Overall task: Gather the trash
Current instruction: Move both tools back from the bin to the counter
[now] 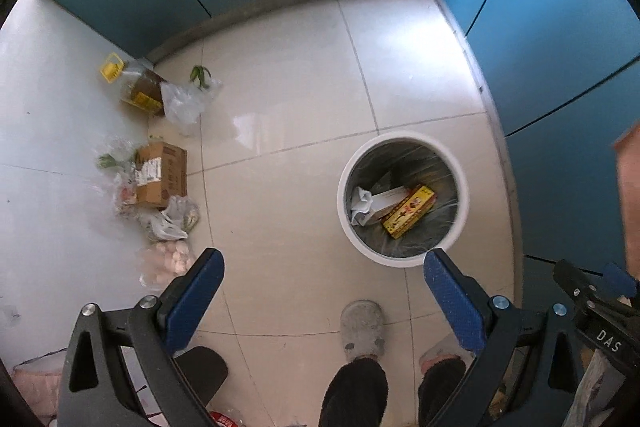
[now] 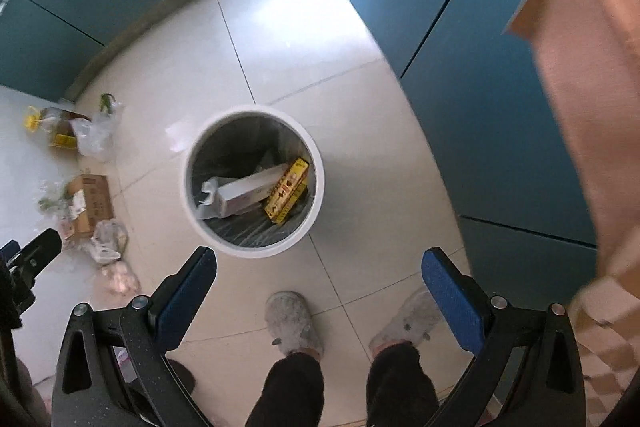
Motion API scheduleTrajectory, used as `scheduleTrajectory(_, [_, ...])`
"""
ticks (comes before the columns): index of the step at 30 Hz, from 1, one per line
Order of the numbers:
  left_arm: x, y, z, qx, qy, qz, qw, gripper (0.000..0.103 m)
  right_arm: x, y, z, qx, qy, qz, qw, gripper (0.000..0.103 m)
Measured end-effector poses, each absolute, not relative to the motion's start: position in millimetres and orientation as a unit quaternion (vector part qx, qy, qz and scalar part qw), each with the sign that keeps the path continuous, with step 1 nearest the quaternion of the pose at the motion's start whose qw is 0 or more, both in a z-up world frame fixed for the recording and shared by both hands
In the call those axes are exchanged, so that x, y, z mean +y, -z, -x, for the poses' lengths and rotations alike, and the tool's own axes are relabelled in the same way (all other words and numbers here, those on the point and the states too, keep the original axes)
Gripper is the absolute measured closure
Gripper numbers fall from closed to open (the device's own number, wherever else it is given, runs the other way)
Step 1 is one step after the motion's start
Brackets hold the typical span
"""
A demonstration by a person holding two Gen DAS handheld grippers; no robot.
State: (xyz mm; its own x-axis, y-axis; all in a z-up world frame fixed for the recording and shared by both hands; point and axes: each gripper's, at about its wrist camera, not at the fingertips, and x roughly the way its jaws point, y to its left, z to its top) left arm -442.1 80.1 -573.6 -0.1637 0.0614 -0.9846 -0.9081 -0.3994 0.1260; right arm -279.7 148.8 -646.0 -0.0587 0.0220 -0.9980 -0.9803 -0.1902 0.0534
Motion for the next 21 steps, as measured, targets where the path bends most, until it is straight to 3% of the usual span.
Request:
scheduleTrajectory(13, [25, 403, 403, 0.372, -0.655, 0.507, 0.419, 0.001, 97, 398, 242, 0.418, -0.635, 0.473, 0.445, 0.000])
scheduleTrajectory(21, [-1, 313, 371, 0.365, -0.677, 0.468, 0.435, 0.001, 56, 285, 218, 0.426, -0.665, 0.427, 0.440, 0.000])
